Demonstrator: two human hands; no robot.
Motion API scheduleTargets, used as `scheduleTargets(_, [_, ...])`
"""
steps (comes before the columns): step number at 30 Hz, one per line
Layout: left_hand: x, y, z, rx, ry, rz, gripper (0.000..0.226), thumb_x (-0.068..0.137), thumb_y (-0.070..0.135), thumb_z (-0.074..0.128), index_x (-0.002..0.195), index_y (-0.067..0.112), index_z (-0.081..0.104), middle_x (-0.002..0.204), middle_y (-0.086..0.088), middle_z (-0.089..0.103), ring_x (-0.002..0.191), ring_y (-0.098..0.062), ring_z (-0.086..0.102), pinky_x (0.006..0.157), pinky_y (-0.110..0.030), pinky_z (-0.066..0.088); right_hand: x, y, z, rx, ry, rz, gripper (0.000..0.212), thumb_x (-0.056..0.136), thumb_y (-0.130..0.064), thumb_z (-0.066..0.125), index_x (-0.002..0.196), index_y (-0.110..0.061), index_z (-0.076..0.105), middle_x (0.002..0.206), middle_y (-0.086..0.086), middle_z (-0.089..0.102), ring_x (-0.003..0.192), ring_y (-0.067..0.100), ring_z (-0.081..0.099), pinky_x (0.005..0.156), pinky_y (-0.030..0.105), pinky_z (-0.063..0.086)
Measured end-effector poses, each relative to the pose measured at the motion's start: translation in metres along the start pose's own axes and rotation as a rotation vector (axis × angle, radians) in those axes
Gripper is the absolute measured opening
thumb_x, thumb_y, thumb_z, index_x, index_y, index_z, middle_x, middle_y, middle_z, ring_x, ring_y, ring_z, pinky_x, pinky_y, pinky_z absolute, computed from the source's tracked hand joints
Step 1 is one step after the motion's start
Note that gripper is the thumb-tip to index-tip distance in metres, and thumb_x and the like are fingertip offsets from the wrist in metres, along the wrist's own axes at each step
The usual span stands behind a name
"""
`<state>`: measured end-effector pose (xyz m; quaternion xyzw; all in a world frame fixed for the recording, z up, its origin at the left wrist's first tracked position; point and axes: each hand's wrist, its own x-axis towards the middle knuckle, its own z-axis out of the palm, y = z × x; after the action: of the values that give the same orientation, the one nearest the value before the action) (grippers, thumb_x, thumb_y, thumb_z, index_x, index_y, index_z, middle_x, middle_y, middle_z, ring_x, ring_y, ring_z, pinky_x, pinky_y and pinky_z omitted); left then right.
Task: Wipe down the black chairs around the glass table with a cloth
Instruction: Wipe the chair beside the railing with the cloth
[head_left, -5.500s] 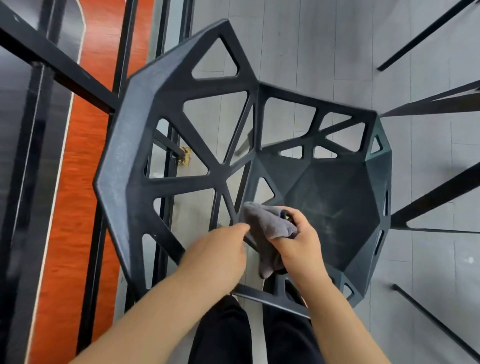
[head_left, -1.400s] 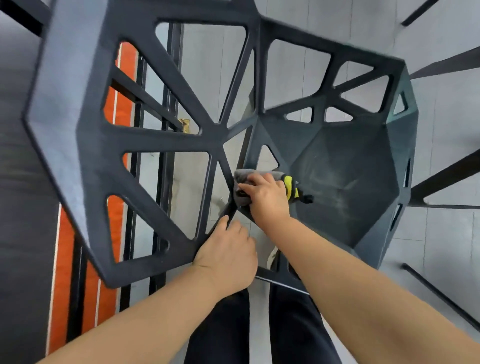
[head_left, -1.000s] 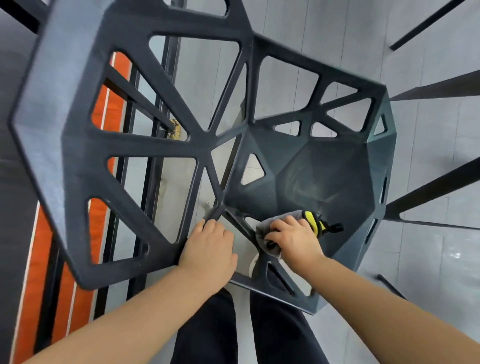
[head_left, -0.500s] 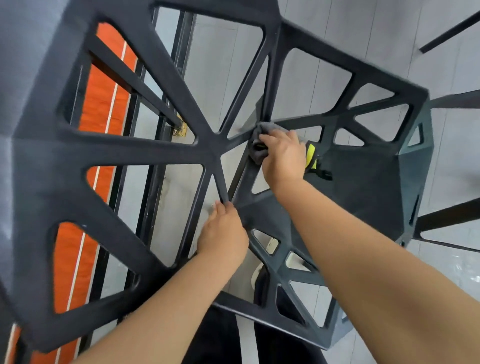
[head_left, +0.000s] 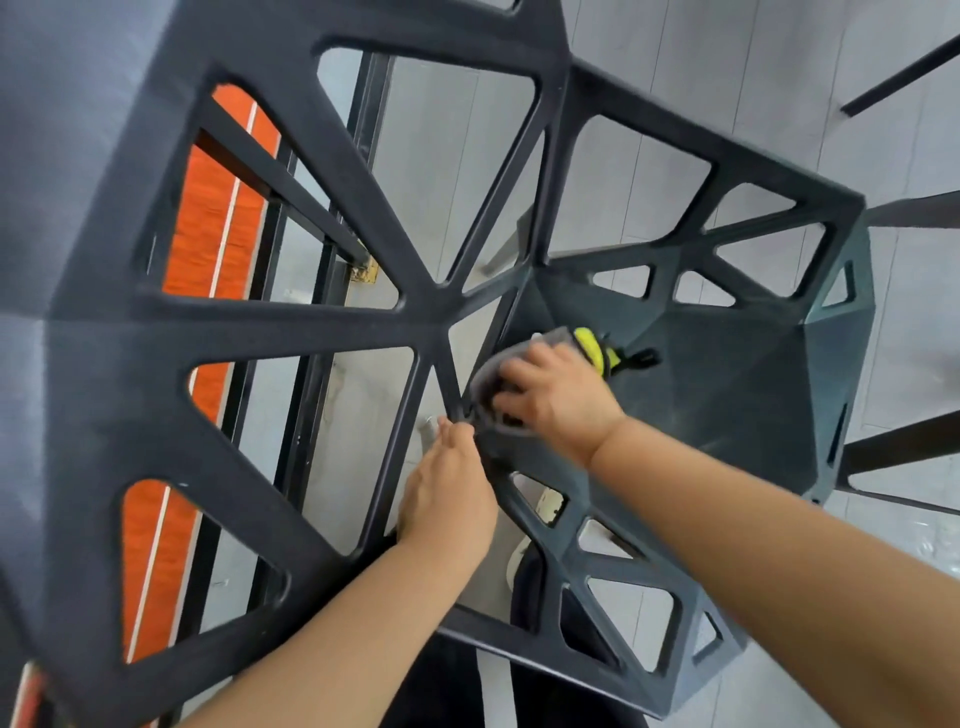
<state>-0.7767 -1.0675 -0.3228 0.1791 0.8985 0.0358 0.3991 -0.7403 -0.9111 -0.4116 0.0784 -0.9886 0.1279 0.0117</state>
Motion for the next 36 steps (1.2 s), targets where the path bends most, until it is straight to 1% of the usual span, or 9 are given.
scheduleTargets(7, [-0.001,-0.002,-0.006,-0.087,-0.023,-0.001,0.029,0.096,0.008,0.036,0.121,0.02,0.045,0.112,-0.005,0.058,0.069,-0.013,0.05,0.046,-0.019,0.031,0.044,0.047,-0.036,0.234,0.412,0.873,0.041,0.074,-0.008,0.041,0.096,-0.02,0.074,0.094,0.006,0.067,0.084,0.033,0.056,0.068,0.038,0.048])
scheduleTargets(10, [-0.001,0.0,-0.008,-0.049,-0.06,0.028,0.027,0.096,0.007,0.038,0.112,0.022,0.055,0.15,-0.01,0.031,0.083,-0.02,0.059,0.059,-0.021,0.044,0.055,0.016,-0.034,0.353,0.327,0.919,0.045,0.072,0.004,0.047,0.101,-0.019,0.073,0.108,0.003,0.068,0.096,0.03,0.059,0.076,0.03,0.047])
scheduleTargets(13, [-0.002,-0.001,-0.006,0.008,-0.085,0.054,0.025,0.095,0.01,0.041,0.102,0.023,0.061,0.157,-0.008,0.014,0.085,-0.02,0.058,0.073,-0.026,0.048,0.064,-0.006,-0.041,0.512,0.236,1.118,0.053,0.074,0.006,0.047,0.111,-0.026,0.069,0.119,-0.003,0.064,0.106,0.023,0.056,0.081,0.026,0.042])
scheduleTargets(19, [0.003,0.0,-0.004,0.245,-0.142,0.098,0.036,0.094,0.006,0.037,0.117,0.024,0.057,0.155,-0.021,0.009,0.093,-0.022,0.064,0.084,-0.032,0.051,0.063,-0.055,-0.064,0.583,0.483,0.793,0.045,0.064,0.008,0.059,0.101,-0.014,0.073,0.099,0.003,0.071,0.092,0.026,0.065,0.073,0.031,0.052])
scheduleTargets(23, [0.005,-0.004,0.005,0.216,-0.124,0.166,0.038,0.094,0.009,0.037,0.129,0.016,0.051,0.15,-0.015,0.026,0.119,-0.021,0.051,0.09,-0.024,0.044,0.052,-0.056,-0.053,0.572,0.501,0.654,0.048,0.061,0.01,0.059,0.101,-0.012,0.073,0.098,0.004,0.069,0.09,0.027,0.065,0.072,0.032,0.054])
scheduleTargets(26, [0.004,-0.003,0.002,0.076,-0.08,0.067,0.026,0.094,0.009,0.042,0.108,0.019,0.062,0.147,-0.007,0.033,0.095,-0.023,0.059,0.078,-0.028,0.047,0.05,-0.033,-0.042,0.34,0.428,0.501,0.036,0.062,0.003,0.064,0.09,-0.015,0.076,0.089,0.005,0.068,0.076,0.03,0.059,0.061,0.024,0.043])
scheduleTargets(32, [0.003,-0.005,0.003,0.034,-0.063,0.089,0.021,0.094,0.011,0.043,0.092,0.023,0.06,0.156,-0.01,0.016,0.081,-0.019,0.056,0.065,-0.024,0.044,0.052,0.027,-0.033,0.261,-0.069,0.8,0.041,0.083,-0.005,0.053,0.113,-0.028,0.069,0.103,0.004,0.058,0.101,0.027,0.048,0.066,0.031,0.04])
scheduleTargets(34, [0.002,-0.005,0.003,0.055,-0.052,0.098,0.024,0.096,0.014,0.041,0.101,0.028,0.06,0.156,-0.01,0.015,0.077,-0.017,0.054,0.065,-0.024,0.044,0.055,0.031,-0.045,0.262,-0.025,0.827,0.044,0.08,-0.002,0.053,0.112,-0.026,0.069,0.101,0.003,0.059,0.103,0.026,0.048,0.063,0.03,0.037])
scheduleTargets(36, [0.003,-0.006,0.006,0.079,-0.042,0.107,0.035,0.098,0.02,0.036,0.129,0.034,0.047,0.156,-0.011,0.013,0.085,-0.017,0.058,0.071,-0.025,0.049,0.051,0.031,-0.064,0.255,0.244,0.844,0.049,0.071,0.005,0.057,0.108,-0.024,0.071,0.099,0.001,0.061,0.099,0.026,0.05,0.063,0.03,0.041])
